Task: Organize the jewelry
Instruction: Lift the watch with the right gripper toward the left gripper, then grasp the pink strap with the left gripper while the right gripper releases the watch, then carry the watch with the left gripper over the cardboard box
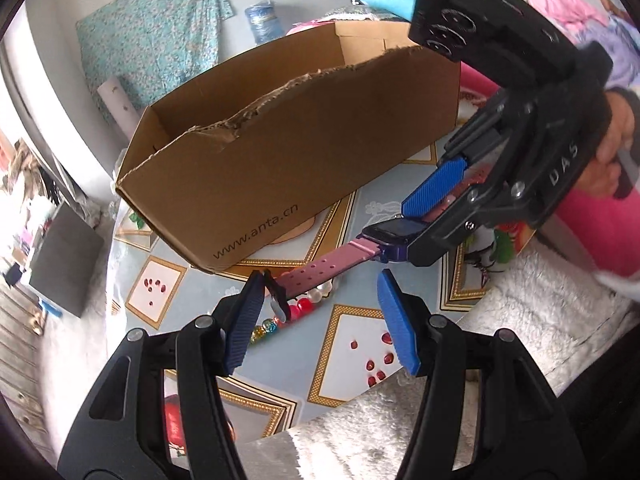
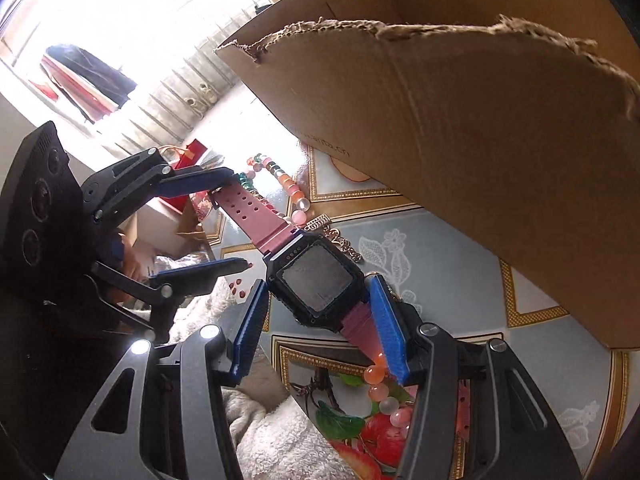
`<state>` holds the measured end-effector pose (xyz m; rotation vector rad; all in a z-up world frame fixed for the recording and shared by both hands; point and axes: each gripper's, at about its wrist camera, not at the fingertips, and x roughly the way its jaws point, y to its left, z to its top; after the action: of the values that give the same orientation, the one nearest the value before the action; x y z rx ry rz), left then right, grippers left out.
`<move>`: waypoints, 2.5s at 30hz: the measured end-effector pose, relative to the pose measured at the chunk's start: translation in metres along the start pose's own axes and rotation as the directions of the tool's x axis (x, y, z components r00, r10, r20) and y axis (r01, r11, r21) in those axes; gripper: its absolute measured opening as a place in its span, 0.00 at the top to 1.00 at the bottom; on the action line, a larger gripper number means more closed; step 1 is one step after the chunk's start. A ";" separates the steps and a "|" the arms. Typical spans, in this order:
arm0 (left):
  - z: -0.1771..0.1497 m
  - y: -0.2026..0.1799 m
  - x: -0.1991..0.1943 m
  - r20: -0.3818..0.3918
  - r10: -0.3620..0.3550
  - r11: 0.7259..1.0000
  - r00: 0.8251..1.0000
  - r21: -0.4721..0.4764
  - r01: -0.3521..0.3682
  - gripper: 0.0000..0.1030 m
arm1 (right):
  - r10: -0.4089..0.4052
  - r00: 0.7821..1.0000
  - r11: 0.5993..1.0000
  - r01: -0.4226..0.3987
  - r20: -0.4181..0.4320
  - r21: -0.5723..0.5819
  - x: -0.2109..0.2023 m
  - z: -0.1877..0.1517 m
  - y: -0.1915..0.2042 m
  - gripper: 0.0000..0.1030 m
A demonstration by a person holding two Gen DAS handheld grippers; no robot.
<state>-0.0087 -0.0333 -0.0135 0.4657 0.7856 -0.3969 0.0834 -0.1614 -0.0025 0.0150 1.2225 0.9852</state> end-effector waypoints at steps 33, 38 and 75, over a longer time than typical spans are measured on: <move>0.011 0.013 0.014 -0.084 -0.046 0.999 0.995 0.000 0.046 0.92 | -0.040 0.996 0.999 0.039 0.073 0.016 -0.002 0.000 0.003 0.51; 0.016 0.043 0.015 -0.097 -0.200 0.966 0.975 -0.184 0.180 0.94 | -0.174 0.977 0.984 0.171 0.124 0.041 -0.026 -0.019 0.001 0.51; 0.045 0.055 -0.022 0.038 -0.233 0.946 0.972 -0.223 0.235 0.95 | -0.634 0.609 0.658 0.748 0.477 -0.081 -0.017 -0.056 0.119 0.87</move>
<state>0.0304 -0.0081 0.0442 0.1560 0.8672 -0.5236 -0.0348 -0.1268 0.0480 -0.4386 0.5804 0.3942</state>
